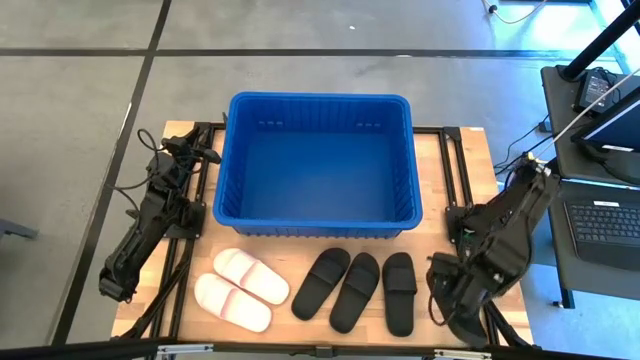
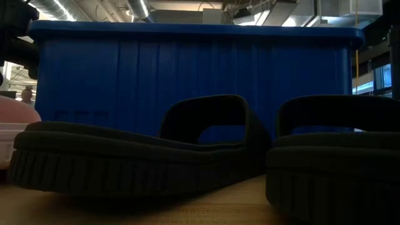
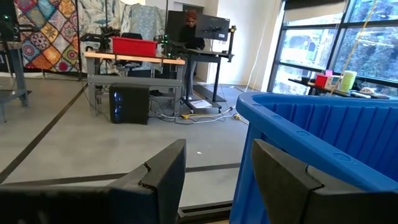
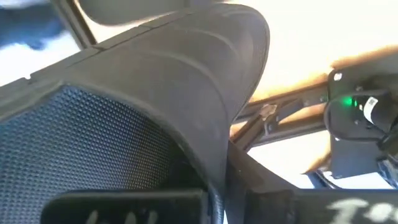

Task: Pick and place slides into bin
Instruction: Put the black slide into the organizer bin

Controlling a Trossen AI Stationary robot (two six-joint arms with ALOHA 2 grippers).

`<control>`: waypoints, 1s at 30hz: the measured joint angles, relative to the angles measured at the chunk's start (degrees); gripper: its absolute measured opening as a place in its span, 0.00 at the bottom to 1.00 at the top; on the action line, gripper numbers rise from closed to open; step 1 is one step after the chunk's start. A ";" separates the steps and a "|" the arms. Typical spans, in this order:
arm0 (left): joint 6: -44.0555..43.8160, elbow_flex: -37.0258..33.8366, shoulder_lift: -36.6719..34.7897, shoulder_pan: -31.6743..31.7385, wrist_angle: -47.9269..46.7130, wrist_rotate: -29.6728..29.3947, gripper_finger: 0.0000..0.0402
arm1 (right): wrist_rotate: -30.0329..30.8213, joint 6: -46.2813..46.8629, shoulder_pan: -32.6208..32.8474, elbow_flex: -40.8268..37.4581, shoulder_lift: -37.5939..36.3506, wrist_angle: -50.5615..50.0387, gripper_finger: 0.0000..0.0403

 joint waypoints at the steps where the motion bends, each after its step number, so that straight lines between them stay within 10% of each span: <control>1: -0.37 0.00 0.00 0.00 0.00 -0.02 0.44 | 1.35 -0.01 -0.63 0.35 -1.04 -0.01 0.04; 12: -1.01 0.01 0.00 0.00 -0.07 -0.02 0.44 | 24.44 -14.21 -11.12 6.08 -9.13 -0.12 0.04; 21: -0.98 0.02 0.00 0.00 -0.09 -0.02 0.44 | 60.11 -41.11 -26.58 15.43 -10.39 1.65 0.04; 30: -0.83 0.02 0.00 -0.01 -0.16 -0.02 0.44 | 60.16 -83.97 -52.10 11.88 -7.53 27.79 0.04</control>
